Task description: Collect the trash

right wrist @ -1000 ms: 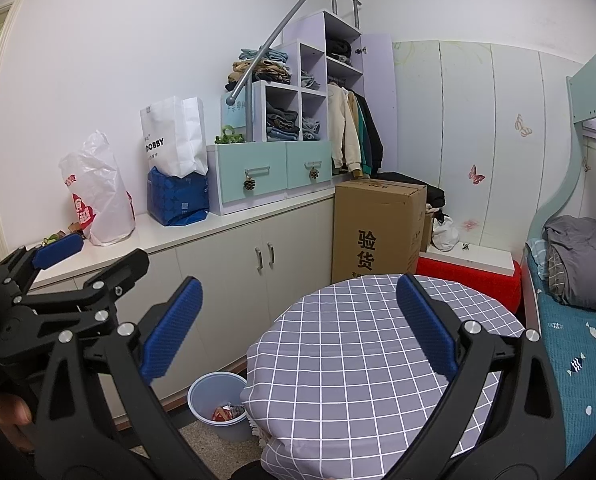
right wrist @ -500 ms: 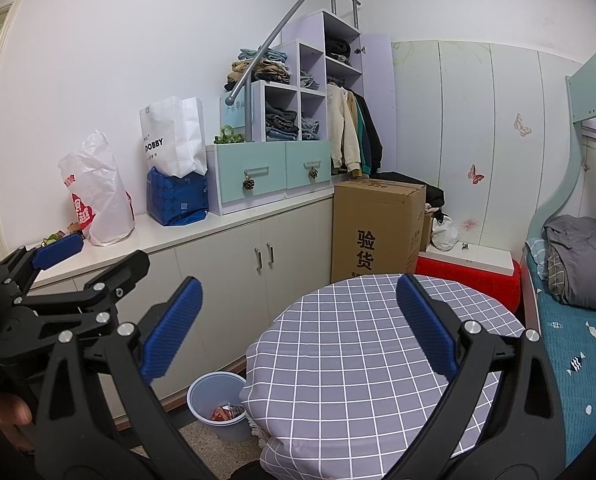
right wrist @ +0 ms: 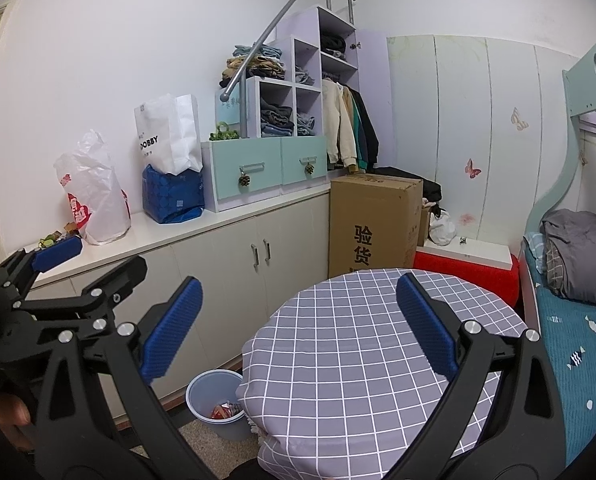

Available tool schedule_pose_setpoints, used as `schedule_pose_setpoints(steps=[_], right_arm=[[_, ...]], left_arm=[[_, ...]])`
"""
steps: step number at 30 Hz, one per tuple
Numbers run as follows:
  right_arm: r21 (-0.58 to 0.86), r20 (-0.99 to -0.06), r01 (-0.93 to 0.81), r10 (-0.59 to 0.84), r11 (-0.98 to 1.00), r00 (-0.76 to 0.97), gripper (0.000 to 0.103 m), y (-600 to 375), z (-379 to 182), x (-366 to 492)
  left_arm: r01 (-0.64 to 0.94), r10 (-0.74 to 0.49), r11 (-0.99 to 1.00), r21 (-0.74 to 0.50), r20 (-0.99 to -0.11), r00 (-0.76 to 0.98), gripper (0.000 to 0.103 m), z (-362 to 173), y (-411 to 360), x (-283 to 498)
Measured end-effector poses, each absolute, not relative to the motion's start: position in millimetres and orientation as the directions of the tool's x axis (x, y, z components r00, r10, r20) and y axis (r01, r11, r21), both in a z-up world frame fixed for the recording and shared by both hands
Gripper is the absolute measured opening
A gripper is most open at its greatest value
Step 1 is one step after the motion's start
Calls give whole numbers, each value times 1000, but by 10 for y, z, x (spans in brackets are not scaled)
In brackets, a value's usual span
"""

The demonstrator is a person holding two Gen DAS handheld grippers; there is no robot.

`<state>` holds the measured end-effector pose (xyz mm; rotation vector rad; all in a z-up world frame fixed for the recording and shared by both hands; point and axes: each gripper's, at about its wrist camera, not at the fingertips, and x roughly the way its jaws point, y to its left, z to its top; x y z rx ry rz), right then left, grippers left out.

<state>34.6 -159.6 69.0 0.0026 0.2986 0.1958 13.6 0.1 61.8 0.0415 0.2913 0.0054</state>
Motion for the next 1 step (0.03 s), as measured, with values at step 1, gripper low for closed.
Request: schedule_pose_setpoints(steps=[1], right_arm=[[32,-297,-184,185,982,937,95,-1611,673,362]], left_arm=[[1,11,999,42,-296,955,96,592,0,169]])
